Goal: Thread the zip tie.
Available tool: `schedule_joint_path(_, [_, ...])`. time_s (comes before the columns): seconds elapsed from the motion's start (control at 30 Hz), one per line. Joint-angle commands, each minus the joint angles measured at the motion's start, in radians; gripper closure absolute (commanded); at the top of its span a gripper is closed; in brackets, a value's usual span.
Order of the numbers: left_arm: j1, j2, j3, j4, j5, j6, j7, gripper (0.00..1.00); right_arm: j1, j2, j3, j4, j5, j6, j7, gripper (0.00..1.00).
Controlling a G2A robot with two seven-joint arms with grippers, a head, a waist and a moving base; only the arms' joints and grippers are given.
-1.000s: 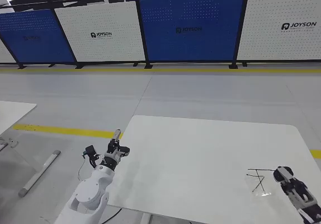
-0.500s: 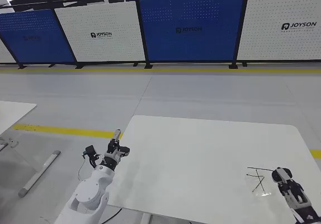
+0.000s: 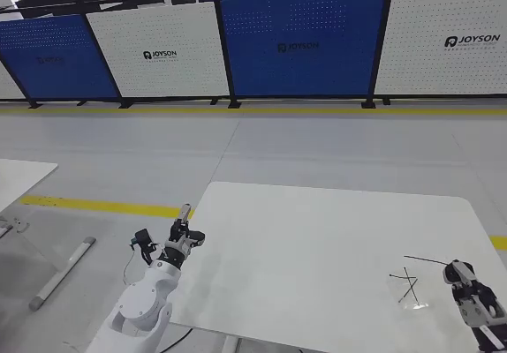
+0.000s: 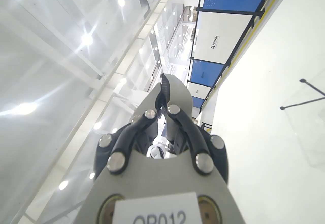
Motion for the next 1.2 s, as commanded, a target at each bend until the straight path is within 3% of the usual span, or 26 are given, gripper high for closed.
schedule_joint_path(0.0, [0.0,0.0,0.0,0.0,0.0,0.0,0.0,0.0,0.0,0.0,0.0,0.0,0.0,0.0,0.0,1.0])
schedule_joint_path(0.13, [-0.009,-0.002,0.006,-0.013,0.017,-0.015,0.012,0.0,0.0,0.0,0.0,0.0,0.0,0.0,0.0,1.0])
schedule_joint_path(0.23, [-0.012,-0.005,0.029,-0.057,0.046,-0.031,0.005,0.0,0.0,0.0,0.0,0.0,0.0,0.0,0.0,1.0])
schedule_joint_path(0.33, [-0.019,-0.002,0.059,-0.089,0.16,-0.034,-0.027,0.0,0.0,0.0,0.0,0.0,0.0,0.0,0.0,1.0])
schedule_joint_path(0.4, [-0.034,0.0,0.081,-0.077,0.296,-0.017,-0.023,0.0,0.0,0.0,0.0,0.0,0.0,0.0,0.0,1.0])
schedule_joint_path(0.43, [-0.046,-0.002,0.088,-0.074,0.289,-0.004,-0.001,0.0,0.0,0.0,0.0,0.0,0.0,0.0,0.0,1.0])
schedule_joint_path(0.83, [-0.049,-0.003,0.092,-0.076,0.292,-0.009,-0.014,0.0,0.0,0.0,0.0,0.0,0.0,0.0,0.0,1.0])
schedule_joint_path(0.93, [-0.062,0.003,0.102,-0.084,0.335,-0.046,-0.129,0.0,0.0,0.0,0.0,0.0,0.0,0.0,0.0,1.0])
schedule_joint_path(1.0, [-0.082,0.015,0.11,-0.079,0.421,-0.067,-0.295,0.0,0.0,0.0,0.0,0.0,0.0,0.0,0.0,1.0])
schedule_joint_path(1.07, [-0.115,0.025,0.114,-0.047,0.431,-0.085,-0.458,0.0,0.0,0.0,0.0,0.0,0.0,0.0,0.0,1.0])
schedule_joint_path(1.13, [-0.148,0.029,0.107,-0.016,0.419,-0.089,-0.533,0.0,0.0,0.0,0.0,0.0,0.0,0.0,0.0,1.0])
schedule_joint_path(1.17, [-0.153,0.029,0.105,-0.009,0.412,-0.086,-0.533,0.0,0.0,0.0,0.0,0.0,0.0,0.0,0.0,1.0])
